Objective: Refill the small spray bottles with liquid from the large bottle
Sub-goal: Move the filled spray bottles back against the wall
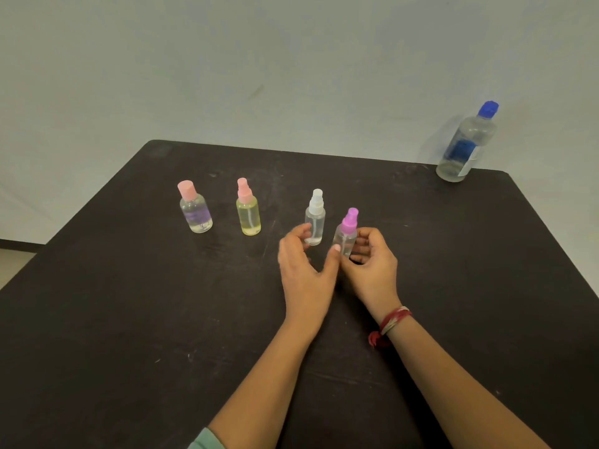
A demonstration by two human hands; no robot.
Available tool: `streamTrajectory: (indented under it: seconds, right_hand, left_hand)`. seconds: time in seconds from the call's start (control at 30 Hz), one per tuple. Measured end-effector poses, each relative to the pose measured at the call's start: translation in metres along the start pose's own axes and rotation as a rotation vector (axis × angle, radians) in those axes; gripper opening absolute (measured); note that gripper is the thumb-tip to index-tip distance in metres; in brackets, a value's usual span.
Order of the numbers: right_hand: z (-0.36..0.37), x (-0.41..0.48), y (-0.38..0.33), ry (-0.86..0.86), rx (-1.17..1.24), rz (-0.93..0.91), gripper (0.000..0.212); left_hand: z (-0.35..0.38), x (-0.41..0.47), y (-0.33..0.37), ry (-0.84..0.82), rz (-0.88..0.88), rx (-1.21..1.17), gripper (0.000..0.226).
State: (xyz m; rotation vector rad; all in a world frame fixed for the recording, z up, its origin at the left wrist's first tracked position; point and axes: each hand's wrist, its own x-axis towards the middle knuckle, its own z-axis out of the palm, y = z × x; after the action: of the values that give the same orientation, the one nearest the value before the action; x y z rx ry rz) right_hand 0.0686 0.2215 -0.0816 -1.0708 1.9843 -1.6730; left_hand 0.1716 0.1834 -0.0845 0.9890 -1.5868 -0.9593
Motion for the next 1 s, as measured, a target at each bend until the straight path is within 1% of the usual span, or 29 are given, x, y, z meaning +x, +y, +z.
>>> streamTrajectory:
  seconds: [0.07, 0.1, 0.17, 0.23, 0.27, 0.3, 0.37, 0.4, 0.43, 0.53, 0.6, 0.8, 0.93, 1.0]
  right_hand:
    - [0.0, 0.001, 0.0, 0.035, 0.023, 0.01, 0.043]
    - [0.0, 0.002, 0.001, 0.046, 0.032, 0.014, 0.046]
    - [0.0, 0.003, 0.002, 0.055, 0.026, 0.011, 0.048]
    - [0.001, 0.004, 0.005, 0.047, 0.003, -0.008, 0.044]
    - [0.002, 0.003, 0.006, 0.041, -0.01, -0.015, 0.044]
    - [0.003, 0.003, 0.006, 0.038, -0.018, -0.019, 0.043]
    - [0.004, 0.003, 0.005, 0.036, -0.027, -0.016, 0.043]
    - [0.004, 0.003, 0.005, 0.035, -0.034, -0.013, 0.042]
    - [0.004, 0.004, 0.004, 0.034, -0.038, -0.007, 0.042]
    - [0.011, 0.014, 0.002, 0.033, -0.006, 0.035, 0.041]
    - [0.024, 0.027, 0.0, 0.02, 0.013, 0.056, 0.04]
    - [0.069, 0.074, -0.006, -0.019, 0.017, 0.071, 0.032]
    - [0.094, 0.107, -0.009, -0.065, -0.017, 0.048, 0.028]
    - [0.108, 0.126, -0.006, -0.082, -0.029, 0.045, 0.03]
  left_hand:
    - [-0.003, 0.011, -0.006, 0.034, -0.046, 0.025, 0.058]
    - [-0.004, 0.018, -0.008, 0.019, -0.073, 0.041, 0.064]
    - [-0.003, 0.031, -0.011, -0.072, -0.121, 0.091, 0.077]
    - [0.001, 0.041, -0.009, -0.161, -0.145, 0.119, 0.083]
    - [0.004, 0.045, -0.009, -0.185, -0.151, 0.12, 0.08]
    - [0.006, 0.049, -0.009, -0.198, -0.15, 0.125, 0.069]
    - [0.009, 0.054, -0.008, -0.214, -0.137, 0.159, 0.04]
    - [0.007, 0.054, -0.009, -0.222, -0.132, 0.173, 0.032]
    - [0.005, 0.054, -0.011, -0.23, -0.128, 0.179, 0.028]
    - [-0.009, 0.049, -0.017, -0.225, -0.105, 0.171, 0.027]
    - [-0.019, 0.049, -0.019, -0.194, -0.114, 0.145, 0.029]
    - [-0.024, 0.051, -0.018, -0.103, -0.176, 0.046, 0.044]
    - [-0.021, 0.06, -0.015, -0.074, -0.194, 0.029, 0.043]
    - [-0.019, 0.062, -0.016, -0.063, -0.19, 0.032, 0.041]
